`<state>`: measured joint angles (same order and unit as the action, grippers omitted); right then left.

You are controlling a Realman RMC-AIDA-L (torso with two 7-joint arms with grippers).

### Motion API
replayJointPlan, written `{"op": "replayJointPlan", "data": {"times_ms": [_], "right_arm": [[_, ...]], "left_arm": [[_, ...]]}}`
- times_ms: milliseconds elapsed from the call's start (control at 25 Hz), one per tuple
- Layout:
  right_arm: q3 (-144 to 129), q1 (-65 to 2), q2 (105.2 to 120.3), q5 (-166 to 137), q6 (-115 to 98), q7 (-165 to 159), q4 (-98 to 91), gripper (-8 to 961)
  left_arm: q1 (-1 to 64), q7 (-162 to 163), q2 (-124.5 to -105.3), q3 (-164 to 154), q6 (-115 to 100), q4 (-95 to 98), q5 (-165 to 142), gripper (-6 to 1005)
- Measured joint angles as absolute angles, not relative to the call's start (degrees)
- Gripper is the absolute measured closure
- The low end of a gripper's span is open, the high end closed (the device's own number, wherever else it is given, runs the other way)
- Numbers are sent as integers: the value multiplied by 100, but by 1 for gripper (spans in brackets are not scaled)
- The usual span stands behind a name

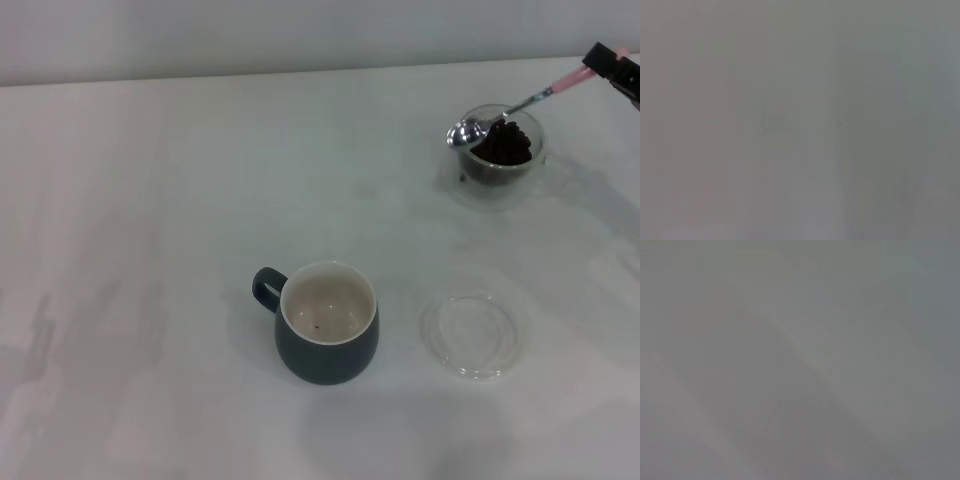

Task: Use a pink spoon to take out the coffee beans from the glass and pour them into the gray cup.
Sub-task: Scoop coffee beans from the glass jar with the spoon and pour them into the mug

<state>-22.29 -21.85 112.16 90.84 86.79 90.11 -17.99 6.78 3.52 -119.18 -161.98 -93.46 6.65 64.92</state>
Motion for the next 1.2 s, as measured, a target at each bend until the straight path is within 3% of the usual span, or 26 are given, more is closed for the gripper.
{"op": "replayJointPlan", "data": {"times_ms": [800,1200], "right_arm": [[-2508,-2305,11181,9016,7693,10213,-2320,801],[-2902,-2342,11320,9015,6982,10527,-2706,801]], "left_arm": [[732,350,-11918,-16198,-9359,681,6585,445],[755,351,-11917,-16198,-9340,686,6594,446]]}}
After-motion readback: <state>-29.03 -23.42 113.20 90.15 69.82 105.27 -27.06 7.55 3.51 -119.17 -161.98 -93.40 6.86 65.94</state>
